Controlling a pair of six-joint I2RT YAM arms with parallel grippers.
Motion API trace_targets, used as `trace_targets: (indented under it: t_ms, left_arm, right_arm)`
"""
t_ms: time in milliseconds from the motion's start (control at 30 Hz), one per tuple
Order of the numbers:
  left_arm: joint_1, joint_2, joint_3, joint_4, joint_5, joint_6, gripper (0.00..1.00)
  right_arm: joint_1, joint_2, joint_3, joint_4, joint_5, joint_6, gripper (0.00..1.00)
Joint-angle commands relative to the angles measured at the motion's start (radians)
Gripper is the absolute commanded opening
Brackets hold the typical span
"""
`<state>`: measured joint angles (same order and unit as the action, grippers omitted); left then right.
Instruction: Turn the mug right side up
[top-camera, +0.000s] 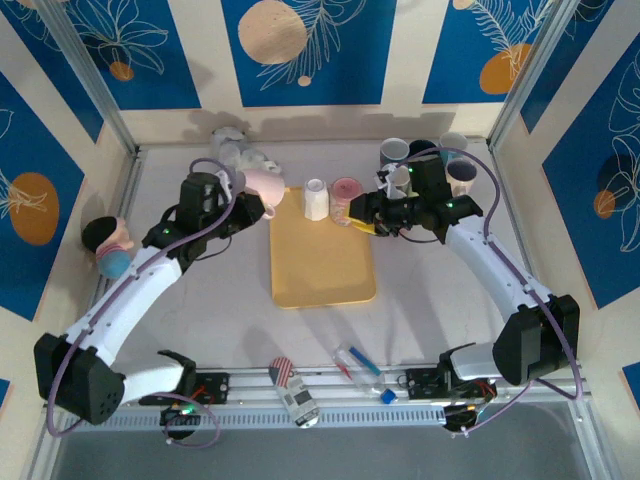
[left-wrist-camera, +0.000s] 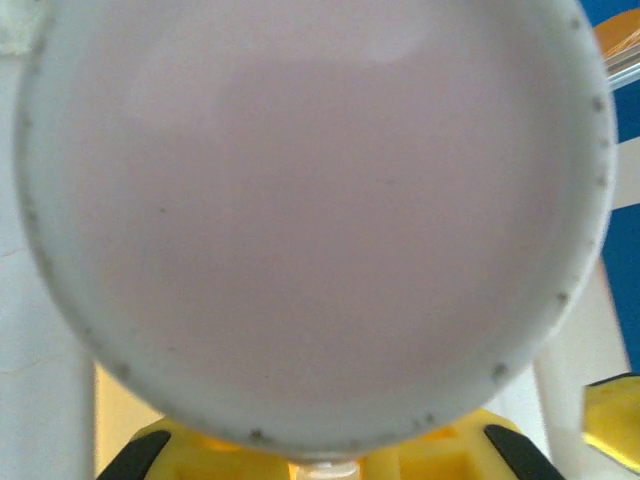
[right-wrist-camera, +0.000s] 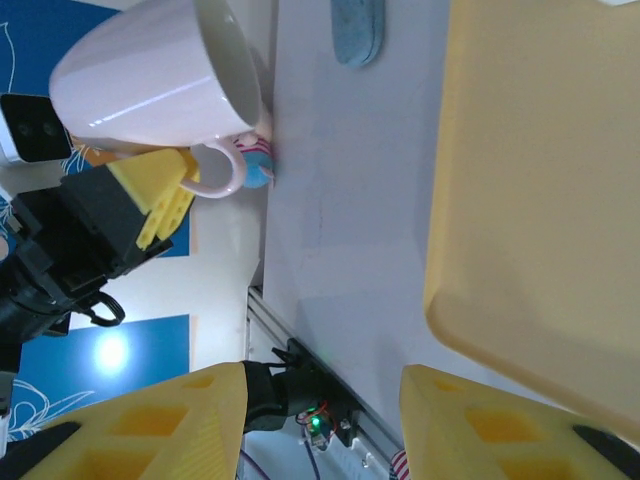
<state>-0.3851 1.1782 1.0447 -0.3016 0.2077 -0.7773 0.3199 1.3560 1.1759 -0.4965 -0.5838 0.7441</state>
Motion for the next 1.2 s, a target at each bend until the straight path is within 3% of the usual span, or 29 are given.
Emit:
trace_targets:
  t_ms: [0, 200, 400, 567, 833, 1167]
  left_arm:
    - [0.036, -0.07, -0.024, 0.169, 0.095, -0.036, 0.0]
    - [0.071, -0.112, -0.087, 0.281, 0.138, -0.126, 0.0]
    - [0.089, -0.103, -0.179, 0.538, 0.173, -0.312, 0.0]
    - [0.089, -0.045, -0.153, 0.577, 0.192, -0.383, 0.0]
    - [0.089, -0.002, -0.161, 0.722, 0.246, -0.457, 0.0]
    - [0.089, 0.025, -0.169, 0.789, 0.294, -0.493, 0.0]
  right_arm:
    - [0.021, -0.016, 0.024, 0.019, -0.031, 0.025, 0.45]
    - [0.037, -0.011, 0.036, 0.035, -0.037, 0.036, 0.45]
    - [0.04, -0.012, -0.011, 0.171, -0.083, 0.137, 0.47]
    - [0.057, -0.007, -0.022, 0.241, -0.06, 0.224, 0.48]
    - [0.103, 0.052, -0.038, 0.446, -0.097, 0.463, 0.48]
    - [0.165, 0.117, -0.115, 0.831, -0.01, 0.807, 0.49]
